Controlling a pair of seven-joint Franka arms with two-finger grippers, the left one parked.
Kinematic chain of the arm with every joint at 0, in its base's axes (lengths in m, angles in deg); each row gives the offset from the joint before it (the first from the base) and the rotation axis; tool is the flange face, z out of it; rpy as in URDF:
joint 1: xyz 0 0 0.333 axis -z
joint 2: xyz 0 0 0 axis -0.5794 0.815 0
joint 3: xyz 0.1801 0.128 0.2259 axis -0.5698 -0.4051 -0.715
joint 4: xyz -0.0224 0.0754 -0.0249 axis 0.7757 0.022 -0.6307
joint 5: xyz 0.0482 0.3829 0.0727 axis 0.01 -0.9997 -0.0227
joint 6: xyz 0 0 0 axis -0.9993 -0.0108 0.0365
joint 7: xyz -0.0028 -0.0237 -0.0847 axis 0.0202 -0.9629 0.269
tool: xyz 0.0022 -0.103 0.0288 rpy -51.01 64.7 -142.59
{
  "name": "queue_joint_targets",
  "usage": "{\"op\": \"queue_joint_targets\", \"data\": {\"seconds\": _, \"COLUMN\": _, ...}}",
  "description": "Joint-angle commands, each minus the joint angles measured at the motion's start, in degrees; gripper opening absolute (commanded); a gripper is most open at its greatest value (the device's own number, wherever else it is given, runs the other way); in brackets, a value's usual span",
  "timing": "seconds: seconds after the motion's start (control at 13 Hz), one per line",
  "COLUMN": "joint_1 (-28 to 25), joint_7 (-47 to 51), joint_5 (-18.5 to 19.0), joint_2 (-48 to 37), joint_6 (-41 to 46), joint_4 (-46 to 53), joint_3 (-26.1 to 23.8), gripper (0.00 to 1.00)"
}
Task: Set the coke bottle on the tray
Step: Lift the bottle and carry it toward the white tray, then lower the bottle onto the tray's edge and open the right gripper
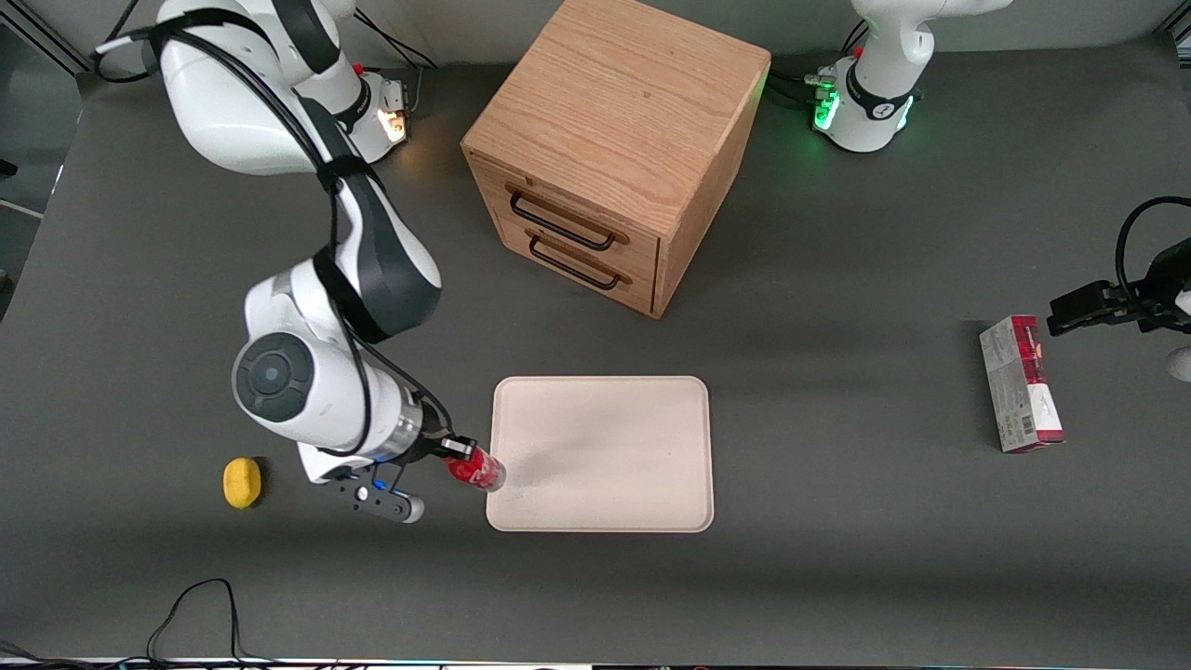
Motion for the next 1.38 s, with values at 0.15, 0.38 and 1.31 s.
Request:
{"op": "queue_joint_targets", "data": {"seconds": 0.15, "joint_1": -1.8, "joint_7": 4.3, "joint_5": 3.8, "joint_2": 5.7, "joint_6": -4.7, "joint_4": 4.4, "joint_3": 0.2, "gripper": 0.01}}
{"op": "queue_joint_targets", "data": {"seconds": 0.38, "joint_1": -2.5, "joint_7": 4.3, "joint_5": 4.7, "joint_2": 6.8, "joint_6": -5.8, "joint_4": 4.4, "joint_3": 0.3, "gripper": 0.01}}
{"op": "queue_joint_targets", "data": {"seconds": 1.31, "joint_1": -3.5, "joint_7": 4.4, "joint_5": 6.2, "joint_2": 7.4, "joint_6": -5.7, "joint_4": 4.0, "joint_3": 0.3, "gripper": 1.00}}
